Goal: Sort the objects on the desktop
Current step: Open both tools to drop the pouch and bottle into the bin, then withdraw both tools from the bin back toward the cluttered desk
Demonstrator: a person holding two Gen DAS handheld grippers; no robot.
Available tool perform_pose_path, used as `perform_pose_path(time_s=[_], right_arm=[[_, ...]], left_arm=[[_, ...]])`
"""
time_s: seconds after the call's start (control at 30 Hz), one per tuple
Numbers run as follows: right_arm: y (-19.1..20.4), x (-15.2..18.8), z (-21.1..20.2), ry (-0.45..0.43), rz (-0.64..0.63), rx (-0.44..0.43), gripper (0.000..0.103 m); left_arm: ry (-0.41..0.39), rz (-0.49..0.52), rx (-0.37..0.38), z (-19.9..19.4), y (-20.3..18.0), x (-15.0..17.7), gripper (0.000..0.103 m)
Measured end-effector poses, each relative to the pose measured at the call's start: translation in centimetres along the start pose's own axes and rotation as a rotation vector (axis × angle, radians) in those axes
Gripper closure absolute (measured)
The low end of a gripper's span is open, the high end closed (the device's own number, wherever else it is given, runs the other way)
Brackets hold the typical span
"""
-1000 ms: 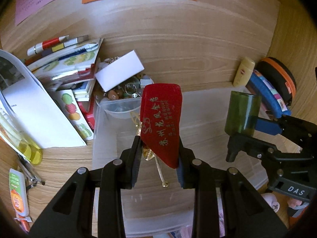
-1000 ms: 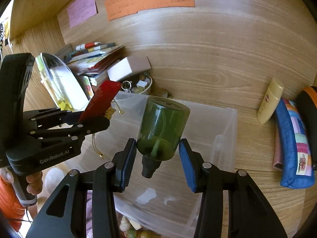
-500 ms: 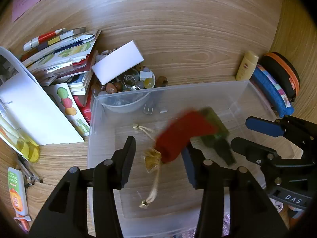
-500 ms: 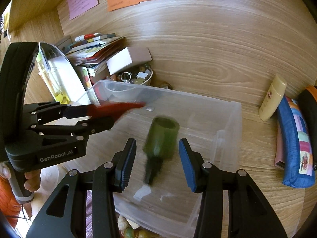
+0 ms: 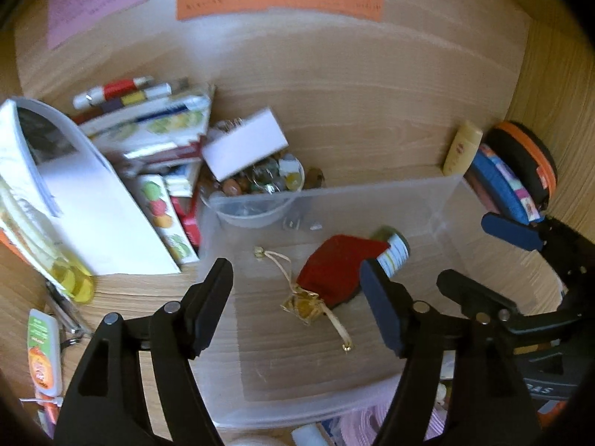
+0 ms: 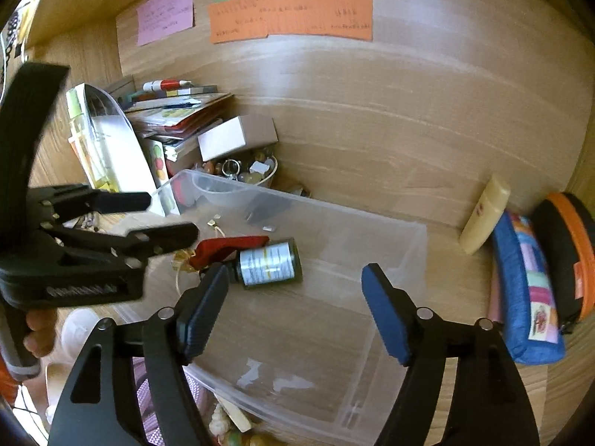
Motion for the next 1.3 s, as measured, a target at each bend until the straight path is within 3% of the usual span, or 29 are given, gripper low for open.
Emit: perform_pose_path(time_s=[0.13, 0.23, 0.4, 0.47, 0.7, 1.03, 1.13, 1.3], right_arm=[[0.1, -0.6, -0.8, -0.030, -0.020, 0.038, 0.020], [0.2, -1.3, -2.0, -0.068, -0.047, 0.074, 0.019], [0.7, -2.4, -4.6, -0.129, -0.080, 0.106, 0.017], [0.8, -2.8, -5.8, -0.151, -0.076, 0.098, 0.009], [1.2, -2.5, -9.8, -0.203, -0.062, 0.068, 0.005], [0.1, 1.3, -12.4, -0.188, -0.023, 0.088, 0.000], [-0.7, 3.0, -12.5, -0.148, 0.003, 0.084, 0.000], [-2.3, 6.4, -12.2, -0.082, 0.009, 0.151, 0.000]], left_arm=[[-0.047, -0.001, -0.028, -2.4, 0.7, -0.5, 0.022], [-0.088, -0.005, -0.054, -4.8, 1.6, -0.6, 0.012], [-0.139, -0.015, -0.071, -8.3, 2.6, -0.6, 0.007], [-0.161, -0.017, -0.078, -9.7, 3.0, -0.4, 0.006], [-0.192, -0.011, -0.103, -12.6, 4.2, 1.9, 0.003], [-0.109, -0.048, -0.096, -11.9, 6.7, 7.7, 0.003], [-0.049, -0.060, -0.094, -10.6, 7.5, 10.1, 0.003], [0.057, -0.084, -0.054, -8.3, 8.2, 13.8, 0.003]])
Point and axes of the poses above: each gripper's, at about its wrist camera, not at the fingertips, and z roughly the way its jaws point, y to its left, x to its underside, the point moved 9 cm from there along z, roughly the way its jaws point, and after that the axes turned 3 degrees about z, right-handed, at the moved point
